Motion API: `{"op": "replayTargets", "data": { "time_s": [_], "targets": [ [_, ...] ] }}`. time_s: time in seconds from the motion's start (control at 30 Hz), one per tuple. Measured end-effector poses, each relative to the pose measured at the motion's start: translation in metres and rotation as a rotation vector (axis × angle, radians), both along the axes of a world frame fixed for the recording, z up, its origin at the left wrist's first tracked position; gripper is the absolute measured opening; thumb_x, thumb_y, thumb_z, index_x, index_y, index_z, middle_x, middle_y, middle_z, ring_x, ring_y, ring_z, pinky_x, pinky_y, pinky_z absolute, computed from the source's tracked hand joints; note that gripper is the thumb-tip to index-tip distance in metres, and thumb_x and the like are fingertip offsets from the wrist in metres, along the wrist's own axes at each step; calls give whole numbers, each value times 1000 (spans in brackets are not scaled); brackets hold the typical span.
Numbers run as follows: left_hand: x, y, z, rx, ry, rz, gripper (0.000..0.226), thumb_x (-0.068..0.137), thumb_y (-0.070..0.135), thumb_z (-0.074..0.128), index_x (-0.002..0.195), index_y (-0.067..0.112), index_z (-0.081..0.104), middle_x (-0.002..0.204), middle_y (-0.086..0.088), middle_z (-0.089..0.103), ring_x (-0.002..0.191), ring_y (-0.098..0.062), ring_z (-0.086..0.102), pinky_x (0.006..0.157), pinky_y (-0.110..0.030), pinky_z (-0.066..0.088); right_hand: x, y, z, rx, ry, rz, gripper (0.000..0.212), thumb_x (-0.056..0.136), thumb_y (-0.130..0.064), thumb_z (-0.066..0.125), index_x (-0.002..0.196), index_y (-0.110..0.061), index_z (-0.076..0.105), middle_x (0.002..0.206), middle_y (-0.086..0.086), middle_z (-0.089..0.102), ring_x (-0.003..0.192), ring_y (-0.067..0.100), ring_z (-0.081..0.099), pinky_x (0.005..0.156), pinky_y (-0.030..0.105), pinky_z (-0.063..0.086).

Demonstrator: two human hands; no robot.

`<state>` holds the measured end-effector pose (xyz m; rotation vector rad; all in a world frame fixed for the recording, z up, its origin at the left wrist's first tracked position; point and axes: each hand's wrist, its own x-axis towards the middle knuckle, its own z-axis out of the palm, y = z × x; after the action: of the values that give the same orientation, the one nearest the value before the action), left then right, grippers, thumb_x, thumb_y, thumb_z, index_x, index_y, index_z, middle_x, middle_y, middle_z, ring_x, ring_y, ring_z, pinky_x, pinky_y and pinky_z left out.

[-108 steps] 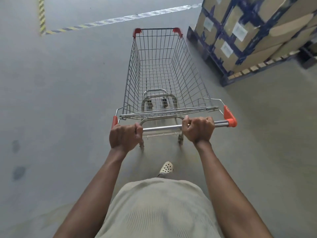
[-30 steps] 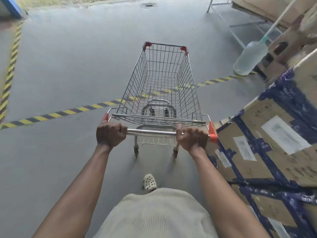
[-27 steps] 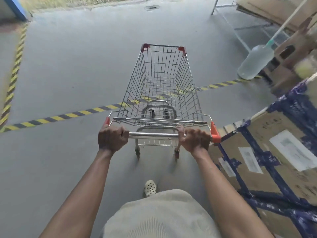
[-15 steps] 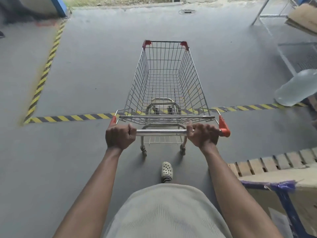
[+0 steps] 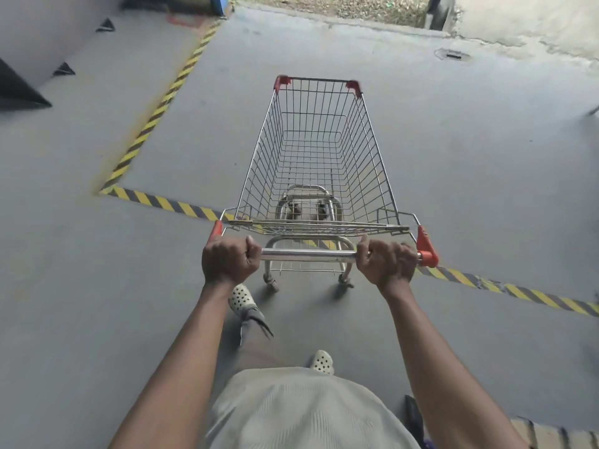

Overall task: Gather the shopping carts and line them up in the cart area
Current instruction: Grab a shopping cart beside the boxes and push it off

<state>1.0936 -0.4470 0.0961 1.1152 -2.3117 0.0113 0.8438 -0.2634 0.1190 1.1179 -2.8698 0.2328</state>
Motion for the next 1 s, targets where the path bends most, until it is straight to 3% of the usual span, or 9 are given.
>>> {"op": "replayTargets", "data": {
  "time_s": [0.2, 0.33, 0.5, 0.67, 0.9, 1.0],
  "targets": [
    [10, -106, 1, -7, -18, 74, 49, 89, 24, 44, 45, 4, 56, 40, -14, 45, 37, -32, 38, 103, -55, 50, 1, -119, -6, 75, 2, 49, 69, 95, -48, 23, 62, -16, 74, 56, 3, 68, 60, 23, 71, 82, 33, 42],
    [24, -180, -2, 58, -56, 104, 50, 89, 25, 45, 46, 2, 58, 41, -15, 48, 37, -30, 35, 97, -58, 52, 12, -200, 0, 111, -16, 84, 68, 96, -48, 23, 62, -17, 73, 58, 2, 69, 63, 24, 70, 83, 33, 42],
    [42, -277, 0, 118, -147, 91, 57, 95, 34, 39, 56, 4, 69, 45, -14, 56, 41, -30, 36, 117, -49, 36, 31, -292, -1, 77, -41, 78, 67, 96, -49, 24, 64, -18, 74, 60, 5, 69, 67, 28, 70, 86, 35, 42],
    [65, -357, 19, 170, -169, 88, 60, 94, 37, 37, 56, 3, 68, 47, -15, 58, 59, -38, 64, 110, -50, 44, 60, -376, 3, 65, -47, 66, 64, 96, -48, 28, 66, -19, 76, 60, 5, 69, 63, 29, 68, 83, 34, 41],
    [77, -460, 15, 254, -209, 147, 60, 98, 34, 33, 64, 2, 70, 55, -16, 64, 51, -27, 50, 124, -41, 24, 76, -483, 1, 41, -37, 100, 62, 96, -44, 33, 61, -12, 72, 58, 7, 68, 57, 27, 66, 80, 35, 43],
    [78, -503, 12, 257, -213, 208, 61, 100, 33, 32, 65, 1, 71, 57, -17, 65, 56, -29, 59, 125, -38, 20, 75, -532, -6, 44, -16, 115, 62, 97, -43, 34, 60, -11, 72, 55, 7, 67, 54, 27, 64, 80, 36, 42]
  ]
}}
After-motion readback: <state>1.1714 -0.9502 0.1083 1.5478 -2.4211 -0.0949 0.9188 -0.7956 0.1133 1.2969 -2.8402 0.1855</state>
